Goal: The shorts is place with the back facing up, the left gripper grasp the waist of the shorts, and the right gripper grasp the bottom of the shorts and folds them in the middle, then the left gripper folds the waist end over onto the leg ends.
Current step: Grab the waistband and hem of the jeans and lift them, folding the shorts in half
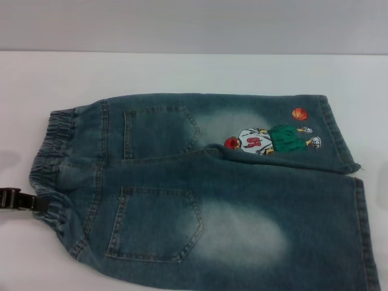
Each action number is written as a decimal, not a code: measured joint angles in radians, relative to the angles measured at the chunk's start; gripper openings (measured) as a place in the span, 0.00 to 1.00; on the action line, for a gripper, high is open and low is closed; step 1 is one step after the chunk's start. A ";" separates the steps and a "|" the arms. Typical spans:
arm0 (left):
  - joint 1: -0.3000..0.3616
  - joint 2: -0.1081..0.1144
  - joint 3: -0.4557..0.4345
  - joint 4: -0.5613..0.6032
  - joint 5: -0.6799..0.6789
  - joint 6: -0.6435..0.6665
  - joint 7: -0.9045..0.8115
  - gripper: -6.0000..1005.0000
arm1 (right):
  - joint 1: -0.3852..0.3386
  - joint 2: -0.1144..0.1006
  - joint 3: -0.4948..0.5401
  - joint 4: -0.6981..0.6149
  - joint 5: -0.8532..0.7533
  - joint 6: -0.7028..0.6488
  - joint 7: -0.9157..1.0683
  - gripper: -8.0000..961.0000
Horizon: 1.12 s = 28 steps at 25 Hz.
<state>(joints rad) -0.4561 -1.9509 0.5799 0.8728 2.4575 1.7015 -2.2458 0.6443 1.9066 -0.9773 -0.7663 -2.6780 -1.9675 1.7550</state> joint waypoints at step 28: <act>-0.008 -0.006 -0.002 0.000 0.000 0.004 0.000 0.05 | 0.013 0.039 0.002 0.003 -0.036 0.070 0.012 0.64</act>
<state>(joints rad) -0.4640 -1.9567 0.5783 0.8728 2.4574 1.7051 -2.2457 0.6572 1.9458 -0.9750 -0.7633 -2.7137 -1.8976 1.7667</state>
